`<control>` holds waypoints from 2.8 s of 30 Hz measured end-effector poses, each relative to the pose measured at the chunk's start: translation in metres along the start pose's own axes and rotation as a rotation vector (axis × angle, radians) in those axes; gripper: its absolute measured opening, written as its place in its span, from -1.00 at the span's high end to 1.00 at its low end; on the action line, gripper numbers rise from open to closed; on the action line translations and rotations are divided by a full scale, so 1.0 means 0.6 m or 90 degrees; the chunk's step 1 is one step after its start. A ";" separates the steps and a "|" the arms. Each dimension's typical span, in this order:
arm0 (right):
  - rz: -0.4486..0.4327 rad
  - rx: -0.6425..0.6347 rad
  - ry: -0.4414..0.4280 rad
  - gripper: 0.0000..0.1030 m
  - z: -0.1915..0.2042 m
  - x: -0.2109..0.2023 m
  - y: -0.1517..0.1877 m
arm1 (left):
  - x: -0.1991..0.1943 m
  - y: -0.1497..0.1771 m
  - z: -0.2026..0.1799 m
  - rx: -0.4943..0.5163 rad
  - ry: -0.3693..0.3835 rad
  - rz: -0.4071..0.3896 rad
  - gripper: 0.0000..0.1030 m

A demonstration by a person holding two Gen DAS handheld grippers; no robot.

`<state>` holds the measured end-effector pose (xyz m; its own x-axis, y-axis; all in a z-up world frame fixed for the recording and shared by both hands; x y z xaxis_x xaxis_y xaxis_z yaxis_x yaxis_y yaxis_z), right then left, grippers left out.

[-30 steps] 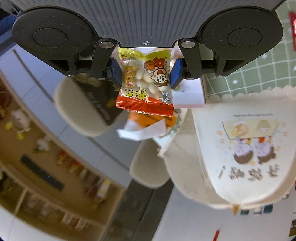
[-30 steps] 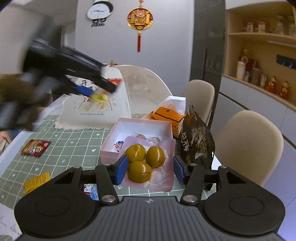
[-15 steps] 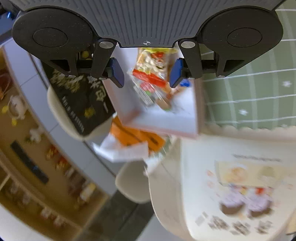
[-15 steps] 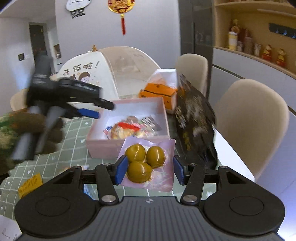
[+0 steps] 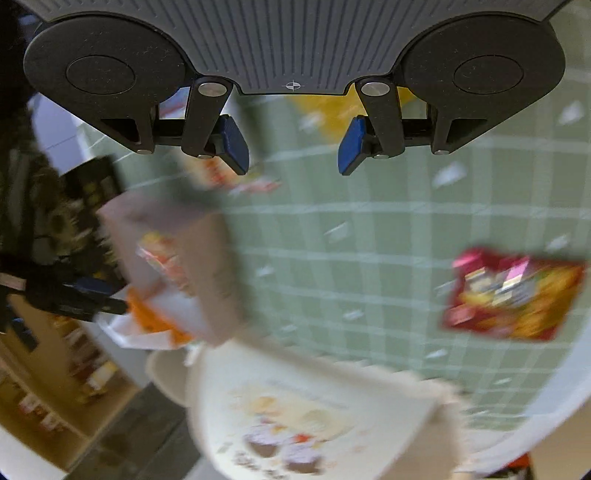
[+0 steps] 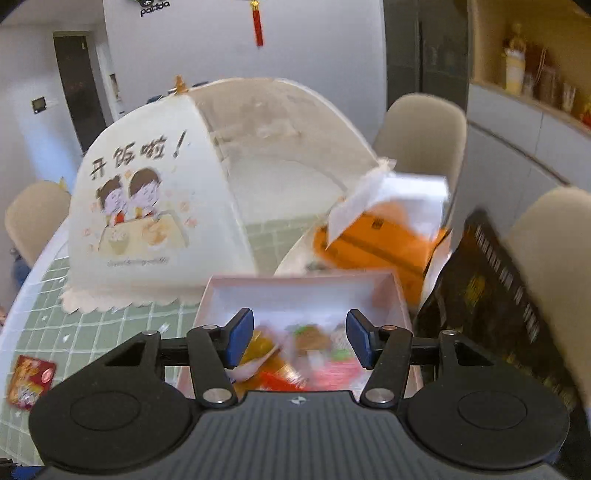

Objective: Organize snacks
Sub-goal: 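Carry the candy bag into the pink box while the right tool drops the chestnut tray there, then grasp the yellow bag with the left tool, then grasp the red spicy-strip packet with the right tool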

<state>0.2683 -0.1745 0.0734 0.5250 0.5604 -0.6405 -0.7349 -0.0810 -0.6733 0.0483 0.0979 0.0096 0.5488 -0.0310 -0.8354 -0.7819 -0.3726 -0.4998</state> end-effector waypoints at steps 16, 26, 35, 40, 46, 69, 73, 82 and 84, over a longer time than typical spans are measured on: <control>0.163 -0.134 -0.140 -0.10 0.208 -0.044 0.308 | -0.051 0.055 0.032 0.041 -0.007 0.043 -0.15; 0.144 -0.364 -0.026 -0.31 0.241 -0.055 0.379 | -0.058 0.072 -0.002 0.085 -0.020 0.036 -0.14; 0.129 -0.280 0.082 -0.31 0.124 -0.110 0.381 | -0.039 0.065 0.005 0.169 -0.109 0.006 -0.14; 0.113 -0.199 0.015 -0.31 0.125 -0.145 0.399 | -0.033 0.083 -0.019 0.331 -0.136 0.014 -0.15; 0.134 -0.158 -0.051 -0.32 0.156 -0.135 0.437 | -0.014 0.123 -0.049 0.520 -0.174 0.024 -0.40; 0.079 -0.136 -0.034 -0.83 0.151 -0.132 0.452 | 0.050 -0.005 0.012 0.255 -0.088 0.085 -0.57; 0.139 -0.132 -0.036 -0.95 0.158 -0.123 0.445 | 0.046 -0.008 0.022 0.220 -0.069 0.089 -0.54; 0.152 -0.226 -0.162 -0.65 0.274 -0.047 0.300 | -0.039 0.022 0.098 0.098 -0.071 0.045 -0.24; 0.157 -0.245 -0.198 -0.65 0.324 -0.002 0.269 | -0.060 0.023 0.134 0.063 -0.092 0.034 -0.21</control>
<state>0.0655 -0.0280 0.0376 0.1636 0.6990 -0.6962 -0.5795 -0.5030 -0.6412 -0.0060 0.1686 0.0143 0.4632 0.0884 -0.8818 -0.8377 -0.2812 -0.4682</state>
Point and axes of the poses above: each gripper's, at about its wrist camera, not at the fingertips, and x roughly the way its jaws point, z to its left, y to its underside, the point moved 7 cm from there along x, roughly the way its jaws point, and after that the axes turned 15 degrees about -y, right-handed, at the moved point
